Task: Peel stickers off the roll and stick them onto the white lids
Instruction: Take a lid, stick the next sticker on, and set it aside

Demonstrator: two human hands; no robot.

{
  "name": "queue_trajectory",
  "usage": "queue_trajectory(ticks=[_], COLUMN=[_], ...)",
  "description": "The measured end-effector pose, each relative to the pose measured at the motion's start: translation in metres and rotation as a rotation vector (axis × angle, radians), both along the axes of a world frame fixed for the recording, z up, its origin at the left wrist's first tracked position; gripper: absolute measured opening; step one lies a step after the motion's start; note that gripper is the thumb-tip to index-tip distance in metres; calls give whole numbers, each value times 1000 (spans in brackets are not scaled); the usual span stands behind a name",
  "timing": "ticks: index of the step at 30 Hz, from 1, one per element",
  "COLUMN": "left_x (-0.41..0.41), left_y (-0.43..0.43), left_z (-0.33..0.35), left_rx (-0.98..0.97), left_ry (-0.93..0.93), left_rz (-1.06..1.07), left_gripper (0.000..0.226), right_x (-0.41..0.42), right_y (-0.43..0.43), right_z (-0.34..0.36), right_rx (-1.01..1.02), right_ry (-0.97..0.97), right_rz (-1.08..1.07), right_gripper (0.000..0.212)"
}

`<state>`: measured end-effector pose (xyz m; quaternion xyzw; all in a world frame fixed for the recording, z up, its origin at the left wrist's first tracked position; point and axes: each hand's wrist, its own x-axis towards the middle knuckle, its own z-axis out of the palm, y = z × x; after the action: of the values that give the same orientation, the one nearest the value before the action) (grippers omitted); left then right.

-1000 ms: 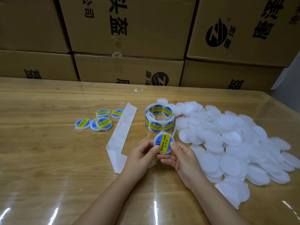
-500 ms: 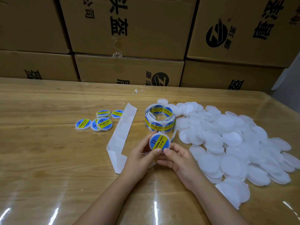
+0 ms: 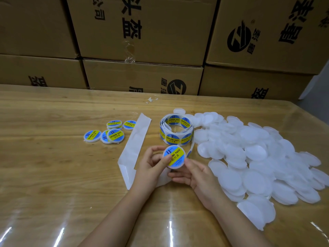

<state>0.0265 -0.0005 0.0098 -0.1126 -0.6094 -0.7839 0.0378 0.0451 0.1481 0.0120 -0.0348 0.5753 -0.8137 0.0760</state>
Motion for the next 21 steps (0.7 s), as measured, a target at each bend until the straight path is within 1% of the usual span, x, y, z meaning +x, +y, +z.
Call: queue_trajectory(ticks=[2,4,6,8,11,14,16,19,21], left_x=[-1,-3,-2,0,1,0,0,-1,-2], left_y=[0,-2,-2,-1,-1,-4,-6,-8,-11], left_z=[0,-1,0,0,1,5,6,6,7], left_rx=[2,-5,-33,-82,-124,-56,-7,-49,-86], left_ry=[-3,2,3,-1,-2,-50,-92,-82,-73], left_rz=[21,49,38,-16,-80,-131,-180,-241,-266], left_gripper=[24,15,18,23,36,37,36,39,40], right_x=[1,3,5,5,5,6,5,2,3], right_y=[-1,-2,-4,-5,-5,-6,-6,-4,-5], right_z=[1,0,-1,0,2,3,3,3,3], right_rx=[49,173,263,294,280,268,236,175,194], right_ry=[10,37,57,65,62,68,51,8,16], right_rz=[22,63,81,78,46,32,3,-45,-46], right_gripper=[33,23,16,17,18,23,29,36,36])
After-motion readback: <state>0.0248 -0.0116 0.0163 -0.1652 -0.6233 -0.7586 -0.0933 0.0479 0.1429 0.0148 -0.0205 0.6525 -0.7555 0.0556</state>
